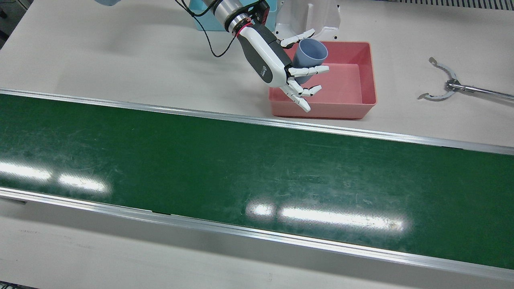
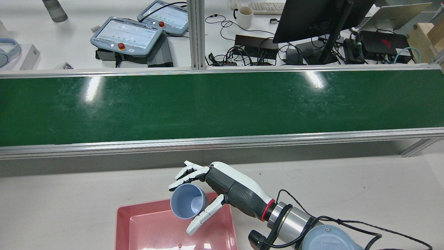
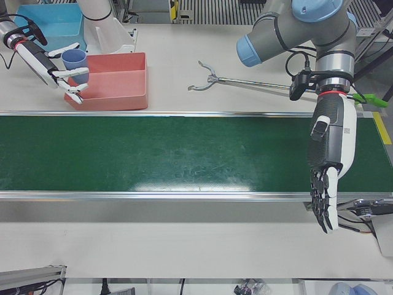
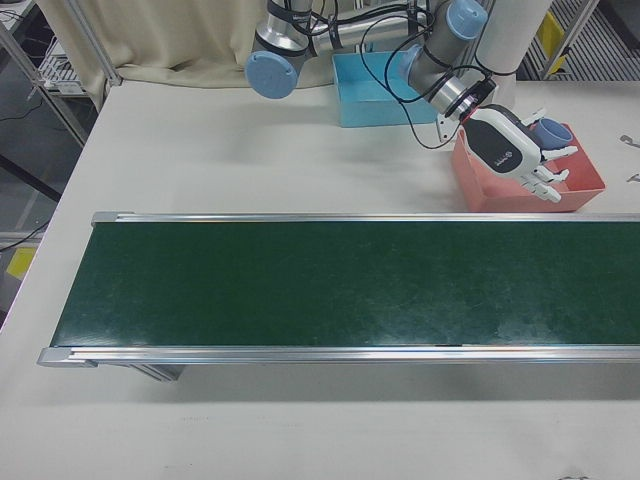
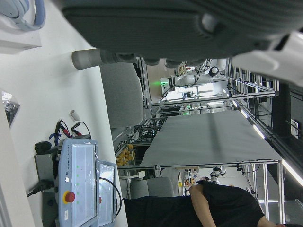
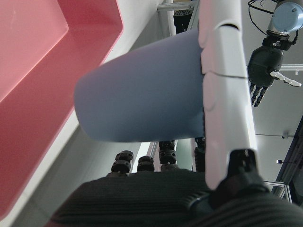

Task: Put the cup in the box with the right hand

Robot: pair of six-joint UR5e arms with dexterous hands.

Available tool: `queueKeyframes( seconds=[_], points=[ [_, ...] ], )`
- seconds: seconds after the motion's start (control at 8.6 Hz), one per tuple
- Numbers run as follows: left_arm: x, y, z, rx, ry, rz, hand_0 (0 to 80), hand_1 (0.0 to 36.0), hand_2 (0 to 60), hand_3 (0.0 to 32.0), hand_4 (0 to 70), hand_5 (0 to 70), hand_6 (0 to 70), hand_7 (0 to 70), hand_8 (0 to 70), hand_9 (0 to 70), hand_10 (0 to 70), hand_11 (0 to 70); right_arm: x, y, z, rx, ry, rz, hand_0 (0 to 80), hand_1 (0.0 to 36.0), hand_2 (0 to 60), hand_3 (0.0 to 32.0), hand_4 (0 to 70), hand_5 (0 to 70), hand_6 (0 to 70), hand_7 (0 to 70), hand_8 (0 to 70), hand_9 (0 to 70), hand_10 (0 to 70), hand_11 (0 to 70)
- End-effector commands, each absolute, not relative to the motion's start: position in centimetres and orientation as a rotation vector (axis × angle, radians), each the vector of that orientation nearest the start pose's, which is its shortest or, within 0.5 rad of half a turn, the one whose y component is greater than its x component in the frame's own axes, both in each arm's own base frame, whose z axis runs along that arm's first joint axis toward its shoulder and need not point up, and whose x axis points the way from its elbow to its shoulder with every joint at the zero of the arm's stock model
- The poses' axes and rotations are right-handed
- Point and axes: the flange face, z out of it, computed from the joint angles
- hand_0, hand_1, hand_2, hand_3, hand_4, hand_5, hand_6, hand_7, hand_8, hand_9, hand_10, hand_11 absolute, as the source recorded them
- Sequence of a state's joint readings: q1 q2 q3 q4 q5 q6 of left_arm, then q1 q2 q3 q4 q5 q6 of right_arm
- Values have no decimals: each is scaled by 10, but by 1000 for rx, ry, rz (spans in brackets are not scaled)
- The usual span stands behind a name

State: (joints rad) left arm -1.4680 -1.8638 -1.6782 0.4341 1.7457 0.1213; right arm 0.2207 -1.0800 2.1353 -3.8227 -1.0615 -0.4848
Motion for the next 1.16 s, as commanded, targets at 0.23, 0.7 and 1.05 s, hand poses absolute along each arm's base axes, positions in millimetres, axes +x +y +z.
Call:
queueKeyframes(
  seconds=[0.23, 0.7, 1.05],
  points=[
    [-56, -587, 519, -163, 2002, -2036, 0, 0, 0, 0, 0, 0, 0, 0, 0, 0, 0, 0, -462, -287, 253, -563, -2078, 1298, 603, 222, 26, 0, 271, 66, 86, 337, 7, 53, 34, 74],
    [-56, -587, 519, -163, 2002, -2036, 0, 0, 0, 0, 0, 0, 0, 0, 0, 0, 0, 0, -414, -328, 257, -507, -2123, 1313, 578, 206, 46, 0, 274, 59, 88, 356, 7, 57, 32, 69],
    [-56, -587, 519, -163, 2002, -2036, 0, 0, 0, 0, 0, 0, 0, 0, 0, 0, 0, 0, -349, -381, 259, -442, -2217, 1454, 800, 360, 600, 0, 367, 130, 133, 496, 16, 85, 64, 138]
  ],
)
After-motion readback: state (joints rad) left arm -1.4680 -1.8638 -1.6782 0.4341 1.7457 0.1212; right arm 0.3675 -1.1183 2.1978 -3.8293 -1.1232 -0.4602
